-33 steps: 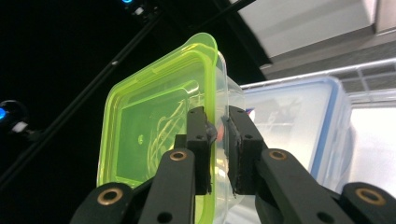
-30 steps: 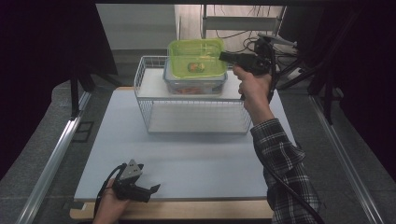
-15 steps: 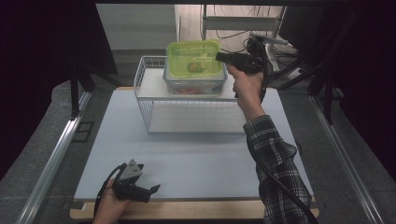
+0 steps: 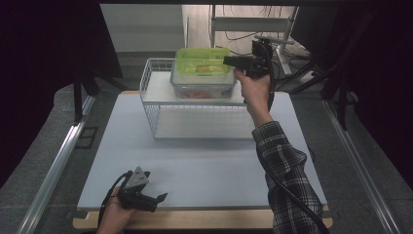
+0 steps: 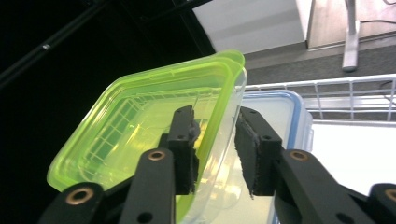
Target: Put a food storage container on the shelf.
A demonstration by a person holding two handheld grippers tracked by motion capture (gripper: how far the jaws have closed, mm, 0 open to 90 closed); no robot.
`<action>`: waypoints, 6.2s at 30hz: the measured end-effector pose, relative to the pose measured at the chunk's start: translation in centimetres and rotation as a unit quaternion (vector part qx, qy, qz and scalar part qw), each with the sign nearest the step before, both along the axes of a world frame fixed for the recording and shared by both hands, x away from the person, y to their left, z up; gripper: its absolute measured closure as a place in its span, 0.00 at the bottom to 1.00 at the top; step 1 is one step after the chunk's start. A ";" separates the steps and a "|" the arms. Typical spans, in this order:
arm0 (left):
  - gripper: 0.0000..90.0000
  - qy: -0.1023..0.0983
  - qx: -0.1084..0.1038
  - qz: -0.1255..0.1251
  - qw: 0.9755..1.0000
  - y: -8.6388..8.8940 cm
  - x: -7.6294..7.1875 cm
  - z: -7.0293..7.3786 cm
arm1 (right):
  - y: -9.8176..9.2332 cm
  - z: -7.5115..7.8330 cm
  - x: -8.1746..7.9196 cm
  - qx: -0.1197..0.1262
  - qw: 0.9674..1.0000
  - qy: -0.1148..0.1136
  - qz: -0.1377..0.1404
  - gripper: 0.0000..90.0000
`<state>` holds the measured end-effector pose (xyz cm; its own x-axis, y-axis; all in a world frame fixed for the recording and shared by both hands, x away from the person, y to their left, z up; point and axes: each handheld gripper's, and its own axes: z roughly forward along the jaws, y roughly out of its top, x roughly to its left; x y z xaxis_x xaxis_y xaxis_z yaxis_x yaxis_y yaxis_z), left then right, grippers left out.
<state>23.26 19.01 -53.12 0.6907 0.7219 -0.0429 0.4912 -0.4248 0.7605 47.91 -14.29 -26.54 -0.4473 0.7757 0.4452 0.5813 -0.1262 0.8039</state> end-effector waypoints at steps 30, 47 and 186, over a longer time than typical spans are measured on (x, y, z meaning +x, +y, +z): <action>0.03 -0.001 -0.005 0.006 1.000 0.0 0.0 0.0 | -2.8 0.0 -4.8 -0.064 0.990 -0.080 0.094 0.16; 0.03 0.000 -0.002 0.004 1.000 0.0 0.1 0.0 | -2.3 -2.6 -7.1 -0.103 0.983 -0.090 0.123 0.09; 0.03 0.004 -0.024 0.007 1.000 0.5 0.3 -0.3 | -8.5 -24.7 -19.4 -0.266 0.953 -0.027 0.140 0.00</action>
